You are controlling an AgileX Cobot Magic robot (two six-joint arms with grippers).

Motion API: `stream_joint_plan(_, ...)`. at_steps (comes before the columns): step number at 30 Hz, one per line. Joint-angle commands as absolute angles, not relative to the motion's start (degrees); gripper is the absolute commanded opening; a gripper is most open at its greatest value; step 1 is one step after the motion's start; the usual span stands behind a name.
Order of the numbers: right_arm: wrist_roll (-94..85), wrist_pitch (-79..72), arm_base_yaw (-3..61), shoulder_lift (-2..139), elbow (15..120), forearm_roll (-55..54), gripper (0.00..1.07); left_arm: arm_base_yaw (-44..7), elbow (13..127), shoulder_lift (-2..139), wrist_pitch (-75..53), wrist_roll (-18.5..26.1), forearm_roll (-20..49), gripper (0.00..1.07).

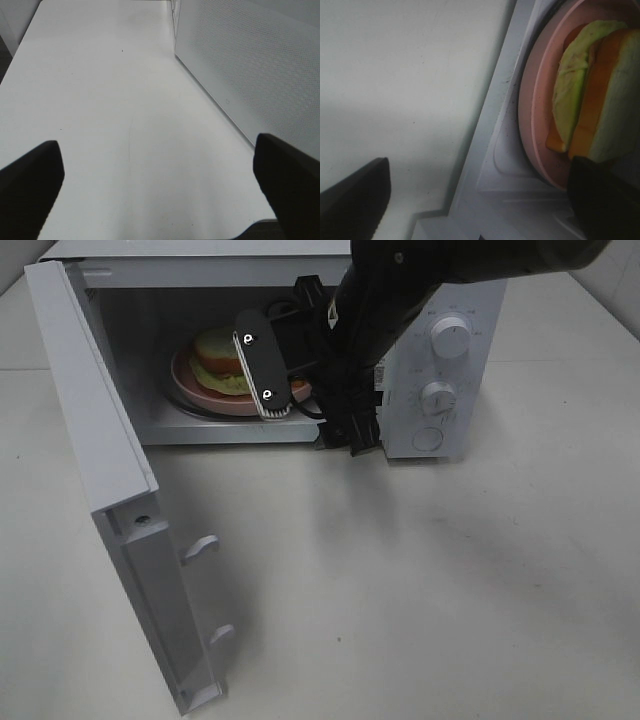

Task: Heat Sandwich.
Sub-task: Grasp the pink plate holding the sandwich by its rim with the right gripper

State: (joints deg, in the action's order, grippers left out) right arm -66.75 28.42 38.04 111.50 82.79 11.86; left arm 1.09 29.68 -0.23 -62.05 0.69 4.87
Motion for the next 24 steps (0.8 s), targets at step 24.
stream_joint_plan(24,-64.7,27.8,37.2,132.9,105.1,12.0,0.83,1.2,29.6,-1.1,-61.4,0.7,2.7,0.98)
